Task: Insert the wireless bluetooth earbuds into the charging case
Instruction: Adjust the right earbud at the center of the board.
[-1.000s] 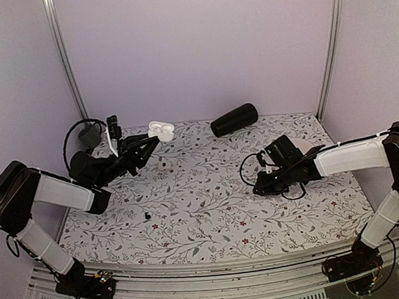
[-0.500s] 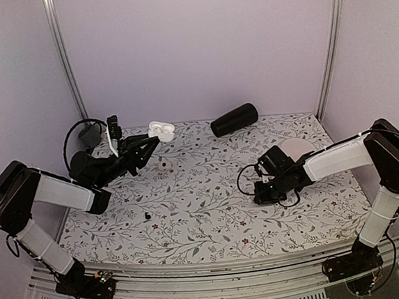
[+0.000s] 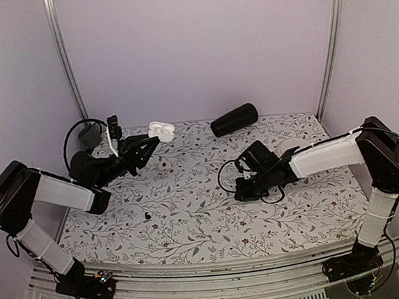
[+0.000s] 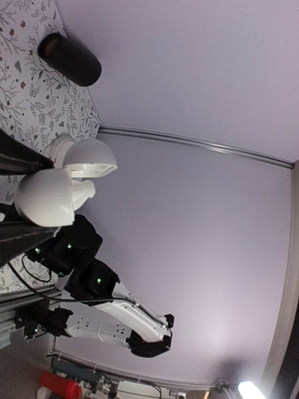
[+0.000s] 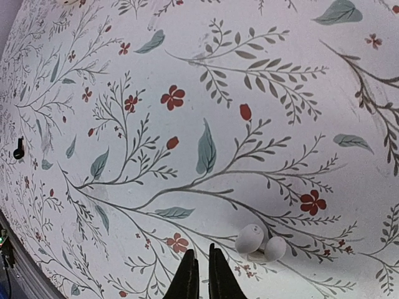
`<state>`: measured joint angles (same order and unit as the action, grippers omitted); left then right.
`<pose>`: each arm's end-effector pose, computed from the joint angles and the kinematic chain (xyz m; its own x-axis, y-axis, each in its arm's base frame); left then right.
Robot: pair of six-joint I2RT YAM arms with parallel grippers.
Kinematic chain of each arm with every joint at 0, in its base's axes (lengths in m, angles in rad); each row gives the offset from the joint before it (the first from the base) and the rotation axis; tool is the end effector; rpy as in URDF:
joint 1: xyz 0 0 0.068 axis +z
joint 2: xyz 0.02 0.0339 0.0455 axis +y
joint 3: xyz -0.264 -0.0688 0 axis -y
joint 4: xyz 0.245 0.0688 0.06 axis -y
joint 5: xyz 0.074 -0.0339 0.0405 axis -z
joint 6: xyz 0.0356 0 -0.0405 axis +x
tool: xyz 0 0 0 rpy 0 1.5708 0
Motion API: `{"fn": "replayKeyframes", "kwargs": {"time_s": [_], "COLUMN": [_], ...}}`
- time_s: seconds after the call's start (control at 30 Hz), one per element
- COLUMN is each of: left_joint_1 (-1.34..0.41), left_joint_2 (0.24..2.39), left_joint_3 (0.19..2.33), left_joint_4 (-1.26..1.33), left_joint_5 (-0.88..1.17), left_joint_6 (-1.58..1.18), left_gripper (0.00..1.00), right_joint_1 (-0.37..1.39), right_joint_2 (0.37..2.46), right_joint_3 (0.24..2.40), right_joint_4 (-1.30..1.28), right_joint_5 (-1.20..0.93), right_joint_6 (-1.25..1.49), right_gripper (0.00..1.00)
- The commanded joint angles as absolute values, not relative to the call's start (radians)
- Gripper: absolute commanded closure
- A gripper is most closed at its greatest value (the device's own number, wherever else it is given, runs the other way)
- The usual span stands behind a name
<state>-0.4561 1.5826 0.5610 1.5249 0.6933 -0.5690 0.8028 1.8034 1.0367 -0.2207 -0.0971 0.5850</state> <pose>0.2512 -0.1486 0.2487 -0.0885 -0.4182 -0.9041 0.9421 0.2595 -0.2123 0.2471 0.2608 0.1523 -0.8992 -0.1399 -0.4146 -0.3076 0.8759 0.3716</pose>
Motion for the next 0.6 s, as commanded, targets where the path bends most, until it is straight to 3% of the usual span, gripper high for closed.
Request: {"fn": "replayKeyframes", "kwargs": {"time_s": [0.0,0.57], "left_joint_1": [-0.465,-0.468], "left_joint_2": [1.56,1.549], "left_joint_3": [0.574,0.572], "left_joint_4": [1.769,1.755], "left_joint_5": [0.703,0.7], "left_joint_6": [-0.56,-0.553], "left_gripper": [1.0,1.0], "right_joint_1": [0.793,0.793], "right_joint_2": [1.773,1.796], "right_joint_3": [1.051,1.075], "right_joint_4": [-0.24,-0.266], "right_joint_5": [-0.059,-0.077], "right_joint_6": [0.536,0.239], "right_gripper": [0.89,0.87]}}
